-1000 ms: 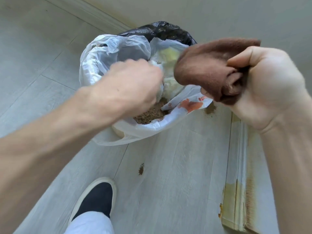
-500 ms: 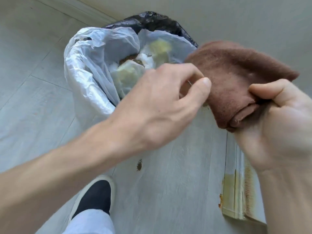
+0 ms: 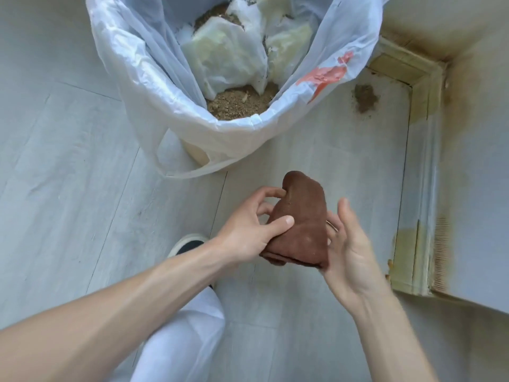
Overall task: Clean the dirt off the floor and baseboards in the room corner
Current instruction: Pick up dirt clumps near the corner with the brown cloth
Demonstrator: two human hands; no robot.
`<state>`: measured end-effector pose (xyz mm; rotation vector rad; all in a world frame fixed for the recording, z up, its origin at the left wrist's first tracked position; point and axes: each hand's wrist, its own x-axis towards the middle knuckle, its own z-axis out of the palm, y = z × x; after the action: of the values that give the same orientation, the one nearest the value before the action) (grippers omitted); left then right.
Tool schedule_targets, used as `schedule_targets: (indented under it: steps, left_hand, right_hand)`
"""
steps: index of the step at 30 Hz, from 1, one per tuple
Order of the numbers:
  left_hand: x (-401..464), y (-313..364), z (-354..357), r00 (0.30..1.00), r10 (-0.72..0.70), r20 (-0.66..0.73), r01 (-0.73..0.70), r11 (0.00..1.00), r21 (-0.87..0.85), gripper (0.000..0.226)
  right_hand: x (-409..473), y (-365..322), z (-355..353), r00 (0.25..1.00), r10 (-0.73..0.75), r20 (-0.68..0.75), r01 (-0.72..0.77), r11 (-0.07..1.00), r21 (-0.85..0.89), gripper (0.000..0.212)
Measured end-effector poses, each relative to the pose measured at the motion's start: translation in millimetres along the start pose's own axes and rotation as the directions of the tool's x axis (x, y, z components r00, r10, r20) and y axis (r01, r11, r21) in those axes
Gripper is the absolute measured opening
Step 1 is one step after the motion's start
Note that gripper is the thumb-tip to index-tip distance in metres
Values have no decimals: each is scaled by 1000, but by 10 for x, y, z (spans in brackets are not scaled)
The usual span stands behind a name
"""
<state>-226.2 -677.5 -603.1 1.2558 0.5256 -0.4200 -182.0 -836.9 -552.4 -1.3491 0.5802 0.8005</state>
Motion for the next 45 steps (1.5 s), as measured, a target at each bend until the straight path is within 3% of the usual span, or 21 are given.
schedule_targets:
  steps: [3,7,9,11,13,14,16,18,21,24,28,30,31,35,38,42,45]
  left_hand:
    - [4,-209,-169,998,-9,61,6,998,57,43]
    - [-11,-342,-363,985,-50,165,32,994,106,47]
    - [2,-353,-468,995,-17,102,-2,982,188,45]
    - [33,-324,-618,994,10,-107,13,975,220,35]
    - [36,-308,-801,964,0,-268,58,977,207,29]
    - [28,-298,-875,956,-3,-294,67,975,210,28]
    - [-6,-313,-977,953,-2,-303,72,973,219,27]
    - [-36,-322,-997,949,1,-316,69,975,210,27]
    - [-60,-351,-951,950,-14,-312,76,980,186,28]
    - [-56,-358,-917,957,-21,-289,80,978,194,27]
    - [6,-322,-896,960,3,-279,61,974,219,29]
    - [25,-287,-884,963,14,-271,49,973,224,30]
    - [33,-275,-875,963,15,-269,46,975,219,30]
    - [46,-269,-857,962,11,-274,47,977,207,29]
    - [56,-276,-866,962,8,-275,52,976,211,29]
    - [71,-262,-861,960,3,-280,58,975,212,29]
    - [71,-256,-847,962,7,-274,55,975,217,29]
  right_hand:
    - [174,253,29,967,252,37,-255,957,137,65]
    - [275,577,41,950,299,86,-311,923,228,48]
    - [359,575,27,975,222,32,-224,951,213,44]
    - [519,445,-40,990,62,-123,-50,993,104,35]
    - [742,255,-111,944,-187,-273,133,969,-207,25]
    - [888,168,-134,897,-328,-297,186,889,-418,22]
    - [1192,105,-107,823,-528,-212,217,635,-741,24]
    - [1474,193,15,814,-580,-31,243,389,-888,34]
    - [1655,502,236,834,-491,250,342,106,-934,43]
    - [1520,767,247,780,-331,532,528,-109,-842,47]
    - [1310,821,-37,722,-142,677,627,-278,-727,51]
    - [1251,770,-170,743,-133,656,619,-237,-749,52]
    - [1217,727,-218,759,-168,629,607,-164,-777,50]
    - [1091,451,-449,825,-462,326,495,311,-812,37]
    - [1024,266,-777,870,-492,-2,312,554,-772,28]
    - [959,460,-1189,856,-437,-277,-4,530,-848,28]
    - [980,792,-960,863,-457,-215,0,425,-905,41]
